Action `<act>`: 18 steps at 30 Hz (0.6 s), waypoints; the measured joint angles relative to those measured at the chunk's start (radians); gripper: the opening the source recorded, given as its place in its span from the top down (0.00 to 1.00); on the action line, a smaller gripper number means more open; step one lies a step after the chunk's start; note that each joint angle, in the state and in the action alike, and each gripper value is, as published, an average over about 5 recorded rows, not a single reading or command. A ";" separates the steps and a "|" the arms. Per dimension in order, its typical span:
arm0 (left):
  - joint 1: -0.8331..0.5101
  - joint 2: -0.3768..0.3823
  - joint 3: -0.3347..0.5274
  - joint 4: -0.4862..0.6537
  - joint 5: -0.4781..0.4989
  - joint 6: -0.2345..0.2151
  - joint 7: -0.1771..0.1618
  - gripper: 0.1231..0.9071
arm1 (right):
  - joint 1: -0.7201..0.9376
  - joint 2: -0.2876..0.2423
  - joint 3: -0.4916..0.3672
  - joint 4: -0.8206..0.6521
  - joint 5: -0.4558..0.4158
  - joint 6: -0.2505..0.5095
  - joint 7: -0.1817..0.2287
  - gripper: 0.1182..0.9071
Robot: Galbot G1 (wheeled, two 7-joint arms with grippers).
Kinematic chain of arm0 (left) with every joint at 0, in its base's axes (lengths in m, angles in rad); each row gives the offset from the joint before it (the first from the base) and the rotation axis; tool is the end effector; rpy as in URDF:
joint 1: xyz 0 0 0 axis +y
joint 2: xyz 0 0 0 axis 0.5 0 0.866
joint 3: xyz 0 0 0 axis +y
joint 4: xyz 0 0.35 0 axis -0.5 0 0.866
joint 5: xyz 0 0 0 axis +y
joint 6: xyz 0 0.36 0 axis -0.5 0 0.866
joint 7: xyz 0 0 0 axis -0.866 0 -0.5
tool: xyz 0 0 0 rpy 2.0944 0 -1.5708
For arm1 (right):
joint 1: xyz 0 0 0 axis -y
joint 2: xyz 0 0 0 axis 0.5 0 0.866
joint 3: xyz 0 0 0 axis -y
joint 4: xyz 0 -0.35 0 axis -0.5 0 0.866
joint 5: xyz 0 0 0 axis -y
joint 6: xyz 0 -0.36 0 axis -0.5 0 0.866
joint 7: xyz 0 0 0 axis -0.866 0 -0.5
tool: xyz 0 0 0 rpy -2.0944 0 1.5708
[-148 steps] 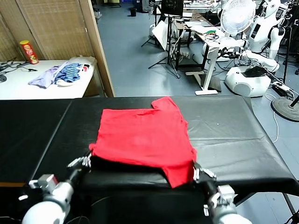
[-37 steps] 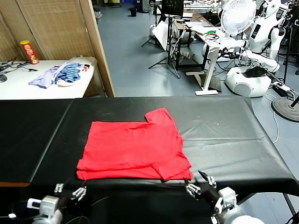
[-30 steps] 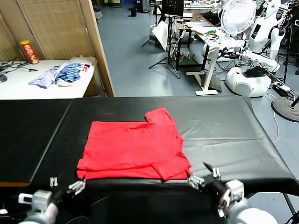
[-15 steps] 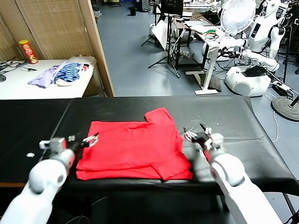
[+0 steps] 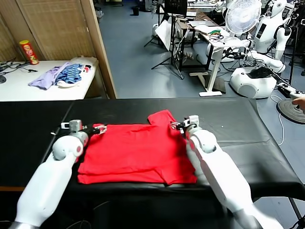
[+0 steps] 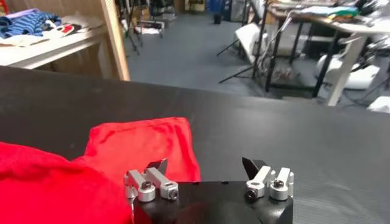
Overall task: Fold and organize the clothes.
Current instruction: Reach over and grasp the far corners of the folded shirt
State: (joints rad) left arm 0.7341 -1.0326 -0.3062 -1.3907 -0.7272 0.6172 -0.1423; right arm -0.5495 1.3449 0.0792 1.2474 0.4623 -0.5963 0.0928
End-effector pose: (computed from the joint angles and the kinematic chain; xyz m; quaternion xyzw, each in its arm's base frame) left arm 0.4507 0.1469 -0.2693 -0.0001 -0.9570 0.0391 0.2874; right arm 0.5026 0.0390 -0.2795 0.1262 -0.9550 0.0245 0.2674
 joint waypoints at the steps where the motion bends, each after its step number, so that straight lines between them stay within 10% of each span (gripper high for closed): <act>1: -0.001 0.001 -0.001 0.003 -0.006 0.001 0.000 0.16 | 0.003 0.004 0.000 -0.008 0.001 0.000 0.000 0.17; 14: 0.014 0.022 -0.010 -0.013 -0.018 -0.006 0.024 0.94 | 0.013 0.031 0.009 -0.043 0.002 0.038 -0.002 0.90; 18: 0.015 0.023 -0.014 -0.016 -0.014 -0.011 0.027 0.99 | 0.009 0.031 0.017 -0.043 0.000 0.069 -0.003 0.99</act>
State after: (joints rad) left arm 0.7488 -1.0096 -0.3199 -1.4063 -0.7409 0.6058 -0.1154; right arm -0.5404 1.3759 0.0963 1.2046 0.4622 -0.5271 0.0903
